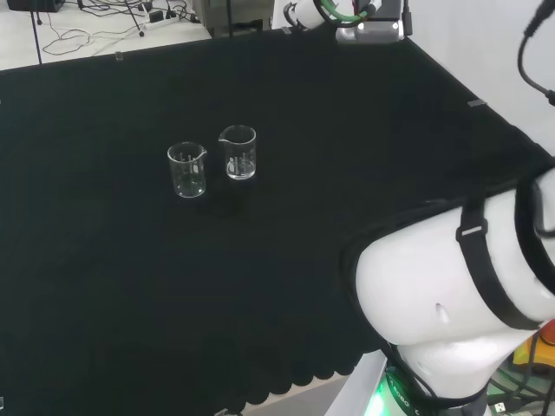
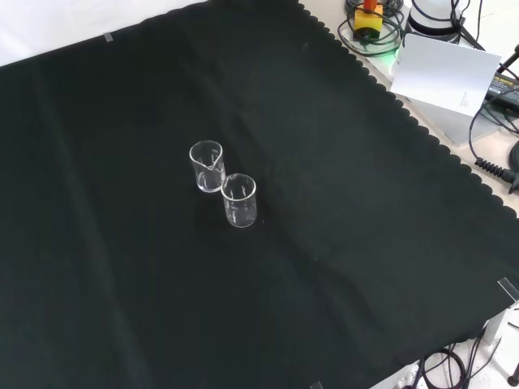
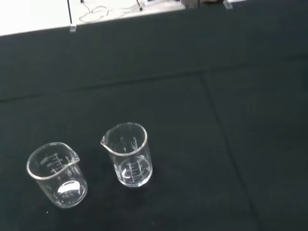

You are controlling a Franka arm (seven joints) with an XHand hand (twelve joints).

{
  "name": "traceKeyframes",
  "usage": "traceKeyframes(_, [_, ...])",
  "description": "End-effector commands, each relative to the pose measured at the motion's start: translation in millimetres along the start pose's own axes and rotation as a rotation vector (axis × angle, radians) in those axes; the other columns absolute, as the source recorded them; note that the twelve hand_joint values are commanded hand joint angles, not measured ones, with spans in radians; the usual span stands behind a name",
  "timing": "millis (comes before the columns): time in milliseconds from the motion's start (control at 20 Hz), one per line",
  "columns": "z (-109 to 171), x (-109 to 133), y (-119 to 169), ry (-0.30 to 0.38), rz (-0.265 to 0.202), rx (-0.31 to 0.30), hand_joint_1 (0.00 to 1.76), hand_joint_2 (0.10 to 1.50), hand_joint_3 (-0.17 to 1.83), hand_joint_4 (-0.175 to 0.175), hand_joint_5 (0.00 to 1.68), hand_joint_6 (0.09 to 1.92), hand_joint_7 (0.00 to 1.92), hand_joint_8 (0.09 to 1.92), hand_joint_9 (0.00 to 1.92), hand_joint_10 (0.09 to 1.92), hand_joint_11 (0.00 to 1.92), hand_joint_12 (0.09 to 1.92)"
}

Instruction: Pick up the beaker on the right.

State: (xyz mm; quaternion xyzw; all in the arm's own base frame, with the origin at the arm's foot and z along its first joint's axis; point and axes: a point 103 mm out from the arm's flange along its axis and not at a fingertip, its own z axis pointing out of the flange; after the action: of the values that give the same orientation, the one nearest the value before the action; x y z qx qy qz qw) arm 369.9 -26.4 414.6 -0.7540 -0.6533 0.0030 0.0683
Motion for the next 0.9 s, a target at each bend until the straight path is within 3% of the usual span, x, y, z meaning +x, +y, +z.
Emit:
traceKeyframes(50, [33.0, -28.1, 77.6, 0.034, 0.000, 0.049, 0.70, 0.81, 0.62, -0.048, 0.42, 0.09, 0.10, 0.62, 0.26, 0.68, 0.01, 1.42])
traceKeyframes(200, [50.0, -36.9, 99.1, 0.052, 0.001, 0.051, 0.68, 0.79, 0.61, -0.043, 0.39, 0.09, 0.08, 0.62, 0.25, 0.67, 0.00, 1.42])
traceKeyframes(300, [64.0, -29.1, 109.0, 0.054, -0.009, 0.027, 0.68, 0.77, 0.60, -0.042, 0.38, 0.09, 0.10, 0.62, 0.26, 0.68, 0.00, 1.41])
traceKeyframes(500, [83.5, -41.2, 129.1, 0.062, -0.034, 0.062, 0.70, 0.75, 0.59, -0.044, 0.39, 0.09, 0.17, 0.65, 0.33, 0.70, 0.02, 1.43])
traceKeyframes(900, [123.2, -33.2, 164.7, 0.067, -0.115, 0.126, 0.72, 0.70, 0.57, -0.036, 0.33, 0.09, 0.08, 0.61, 0.25, 0.67, 0.00, 1.42])
